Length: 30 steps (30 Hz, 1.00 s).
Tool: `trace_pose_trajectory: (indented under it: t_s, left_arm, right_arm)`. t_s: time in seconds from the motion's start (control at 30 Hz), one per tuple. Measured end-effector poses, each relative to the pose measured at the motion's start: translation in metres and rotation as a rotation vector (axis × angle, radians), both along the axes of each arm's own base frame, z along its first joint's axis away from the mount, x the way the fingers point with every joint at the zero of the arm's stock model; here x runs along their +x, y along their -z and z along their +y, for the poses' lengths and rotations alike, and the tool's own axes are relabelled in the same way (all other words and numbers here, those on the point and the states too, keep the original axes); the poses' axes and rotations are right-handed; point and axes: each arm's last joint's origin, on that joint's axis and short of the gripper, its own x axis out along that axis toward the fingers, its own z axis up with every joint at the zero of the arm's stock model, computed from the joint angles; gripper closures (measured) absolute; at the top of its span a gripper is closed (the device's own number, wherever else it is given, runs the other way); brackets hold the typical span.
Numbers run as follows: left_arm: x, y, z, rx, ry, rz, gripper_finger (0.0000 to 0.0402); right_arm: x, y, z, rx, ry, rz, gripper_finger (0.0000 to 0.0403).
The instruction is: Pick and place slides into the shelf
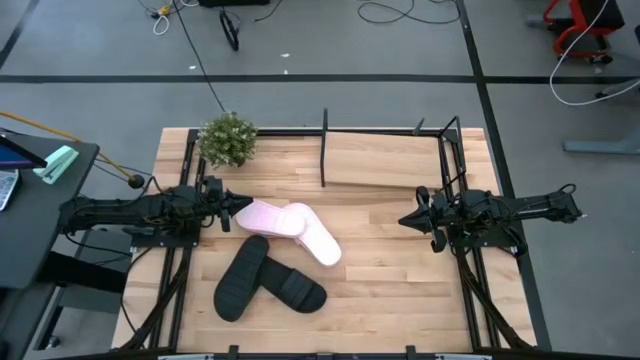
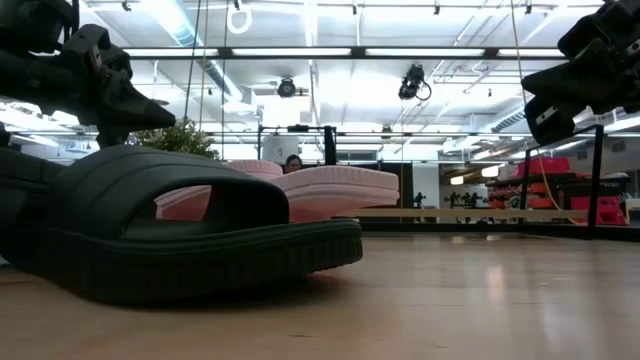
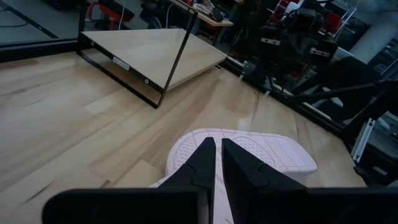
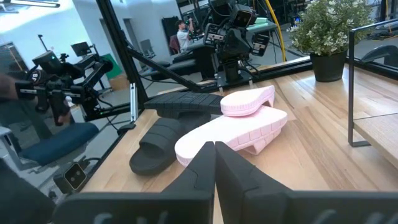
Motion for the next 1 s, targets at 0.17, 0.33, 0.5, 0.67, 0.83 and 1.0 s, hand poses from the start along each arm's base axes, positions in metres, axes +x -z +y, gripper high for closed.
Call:
trace_pose_trajectory:
  t_s: [0.17, 0.33, 0.5, 0.67, 0.83, 1.0]
  left_arm:
    - [0.0000, 0.0000, 0.0000, 0.000, 0.000, 0.000, 0.0363]
    - [0.0000, -0.0001, 0.0000, 0.001, 0.000, 0.000, 0.0366]
    - [0.0000, 0.0000, 0.0000, 0.046, 0.008, 0.013, 0.0374]
    - [0.0000, 0.0000, 0.0000, 0.074, 0.013, 0.021, 0.0378]
    - [0.0000, 0.0000, 0.0000, 0.074, 0.013, 0.021, 0.0375]
    - [0.0000, -0.0001, 0.0001, 0.073, 0.012, 0.020, 0.0367]
  right_arm:
    - [0.0000, 0.0000, 0.0000, 0.000, 0.000, 0.000, 0.0389]
    - [0.0000, 0.0000, 0.0000, 0.000, 0.000, 0.000, 0.0389]
    - [0.0000, -0.0008, 0.0000, 0.029, 0.001, -0.004, 0.0389]
    - [0.0001, -0.0009, 0.0000, 0.028, 0.001, -0.006, 0.0389]
    - [0.0002, -0.0011, -0.0009, 0.047, 0.034, -0.006, 0.0389]
    - [0.0003, -0.0017, -0.0055, 0.191, 0.183, -0.010, 0.0389]
